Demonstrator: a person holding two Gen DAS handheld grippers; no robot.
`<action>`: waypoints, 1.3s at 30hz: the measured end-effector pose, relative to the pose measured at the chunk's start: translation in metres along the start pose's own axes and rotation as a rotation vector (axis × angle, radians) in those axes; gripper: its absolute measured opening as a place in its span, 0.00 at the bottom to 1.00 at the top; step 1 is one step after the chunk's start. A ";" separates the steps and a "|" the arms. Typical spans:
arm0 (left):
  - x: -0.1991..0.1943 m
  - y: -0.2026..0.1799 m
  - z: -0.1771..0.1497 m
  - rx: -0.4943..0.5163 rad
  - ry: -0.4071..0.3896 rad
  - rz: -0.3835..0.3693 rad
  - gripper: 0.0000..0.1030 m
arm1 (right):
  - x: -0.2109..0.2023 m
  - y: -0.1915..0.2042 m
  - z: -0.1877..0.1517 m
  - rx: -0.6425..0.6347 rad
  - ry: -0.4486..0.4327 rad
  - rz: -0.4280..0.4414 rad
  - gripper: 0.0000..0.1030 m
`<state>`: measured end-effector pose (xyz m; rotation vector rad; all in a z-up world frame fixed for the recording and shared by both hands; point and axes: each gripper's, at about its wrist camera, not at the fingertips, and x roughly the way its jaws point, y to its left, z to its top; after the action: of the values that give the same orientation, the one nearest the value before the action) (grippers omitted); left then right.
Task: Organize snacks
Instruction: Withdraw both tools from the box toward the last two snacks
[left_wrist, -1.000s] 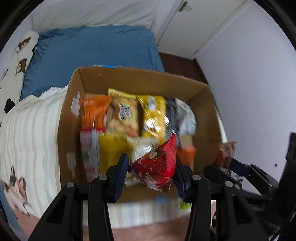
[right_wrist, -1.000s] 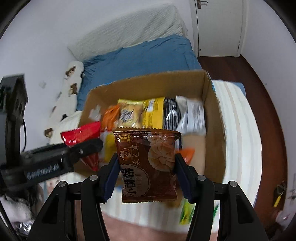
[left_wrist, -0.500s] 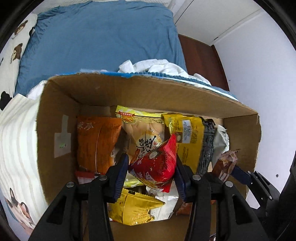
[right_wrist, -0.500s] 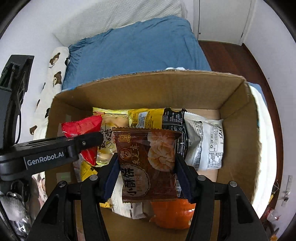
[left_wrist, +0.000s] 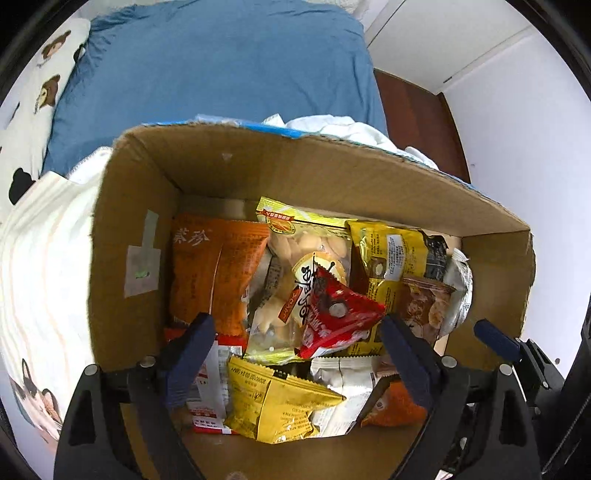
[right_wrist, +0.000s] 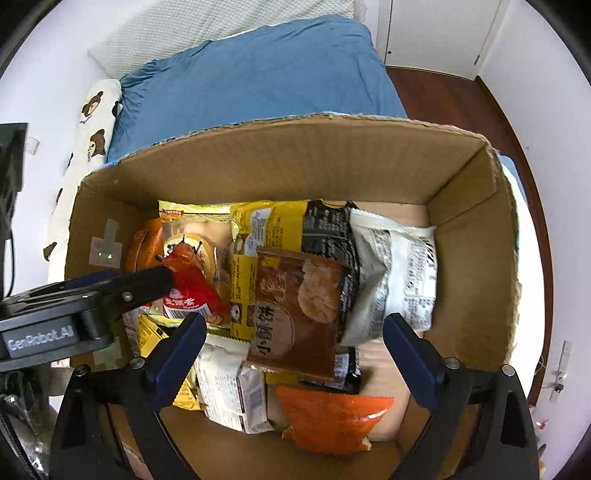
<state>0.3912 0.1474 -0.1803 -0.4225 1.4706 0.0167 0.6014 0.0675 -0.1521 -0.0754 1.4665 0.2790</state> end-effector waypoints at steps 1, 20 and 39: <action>-0.002 -0.001 -0.002 0.005 -0.005 -0.002 0.89 | -0.002 -0.001 -0.002 0.002 -0.004 0.003 0.96; -0.078 -0.019 -0.104 0.141 -0.311 0.110 0.89 | -0.081 -0.011 -0.094 0.003 -0.183 -0.027 0.96; -0.159 -0.031 -0.197 0.176 -0.523 0.103 0.89 | -0.178 -0.001 -0.172 -0.027 -0.382 -0.004 0.96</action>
<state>0.1925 0.1008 -0.0267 -0.1770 0.9658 0.0740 0.4210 0.0037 0.0046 -0.0438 1.0836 0.2919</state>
